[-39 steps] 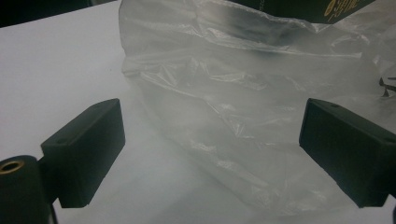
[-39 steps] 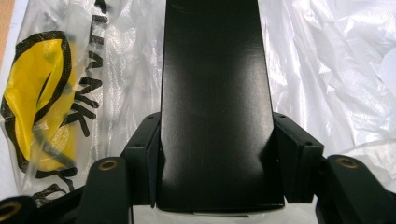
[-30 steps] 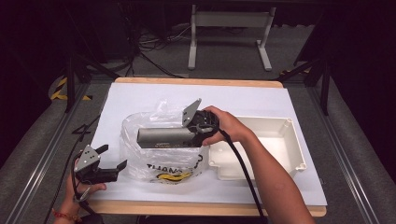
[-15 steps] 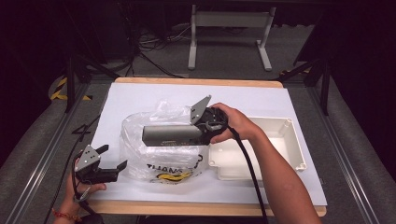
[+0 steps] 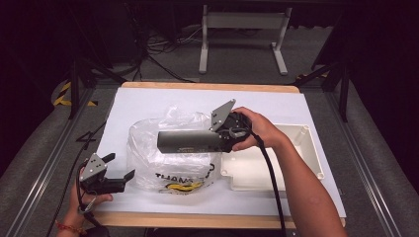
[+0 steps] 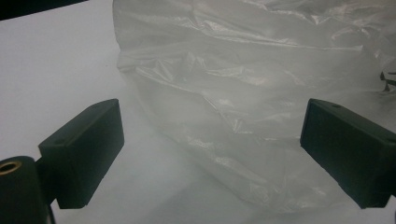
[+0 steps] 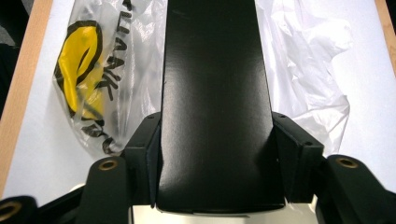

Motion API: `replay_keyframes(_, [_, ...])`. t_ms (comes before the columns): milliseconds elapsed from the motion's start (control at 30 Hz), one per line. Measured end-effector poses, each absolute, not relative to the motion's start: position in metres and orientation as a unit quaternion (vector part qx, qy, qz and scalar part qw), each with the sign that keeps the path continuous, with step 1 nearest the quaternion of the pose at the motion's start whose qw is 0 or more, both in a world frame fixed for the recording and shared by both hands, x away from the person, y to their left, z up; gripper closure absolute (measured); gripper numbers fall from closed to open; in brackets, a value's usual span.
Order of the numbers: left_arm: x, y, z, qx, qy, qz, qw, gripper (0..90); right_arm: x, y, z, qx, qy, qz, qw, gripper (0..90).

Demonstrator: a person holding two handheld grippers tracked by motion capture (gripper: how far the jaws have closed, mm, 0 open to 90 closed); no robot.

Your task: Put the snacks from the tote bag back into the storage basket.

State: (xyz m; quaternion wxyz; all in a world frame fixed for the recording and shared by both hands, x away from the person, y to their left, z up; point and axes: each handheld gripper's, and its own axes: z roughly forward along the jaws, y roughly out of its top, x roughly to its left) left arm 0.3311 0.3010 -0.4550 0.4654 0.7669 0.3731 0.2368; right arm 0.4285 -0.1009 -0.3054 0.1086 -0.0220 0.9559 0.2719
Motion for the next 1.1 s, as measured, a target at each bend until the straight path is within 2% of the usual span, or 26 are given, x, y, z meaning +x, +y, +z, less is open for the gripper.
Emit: replay_keyframes(1100, [0.331, 0.298, -0.456, 0.772, 0.371, 0.233, 0.460, 7.1, 0.410, -0.149, -0.290, -0.007, 0.950, 0.281, 0.135, 42.7])
